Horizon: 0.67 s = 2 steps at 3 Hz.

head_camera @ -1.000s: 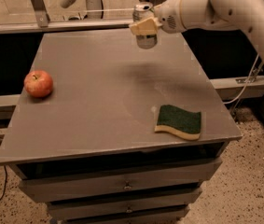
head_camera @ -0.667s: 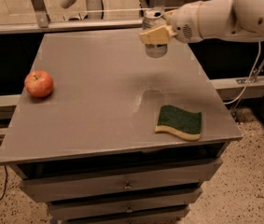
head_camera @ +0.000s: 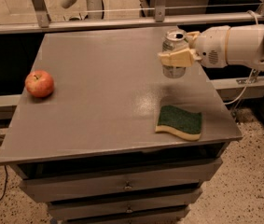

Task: Move 7up can near sponge

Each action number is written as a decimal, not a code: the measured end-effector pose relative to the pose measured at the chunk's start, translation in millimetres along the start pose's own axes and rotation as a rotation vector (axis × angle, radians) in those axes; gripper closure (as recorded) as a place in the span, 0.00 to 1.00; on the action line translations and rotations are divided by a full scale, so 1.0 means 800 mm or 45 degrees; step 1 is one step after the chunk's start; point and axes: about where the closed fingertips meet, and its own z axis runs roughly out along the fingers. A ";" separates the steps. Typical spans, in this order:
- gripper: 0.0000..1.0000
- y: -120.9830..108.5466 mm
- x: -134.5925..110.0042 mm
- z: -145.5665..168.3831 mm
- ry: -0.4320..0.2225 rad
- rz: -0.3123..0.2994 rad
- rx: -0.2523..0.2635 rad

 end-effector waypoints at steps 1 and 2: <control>1.00 -0.003 0.030 -0.016 -0.040 0.060 0.010; 1.00 0.002 0.051 -0.023 -0.073 0.112 0.010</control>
Offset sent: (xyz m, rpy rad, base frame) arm -0.0301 -0.0440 -0.0552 0.1598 0.0656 -0.0546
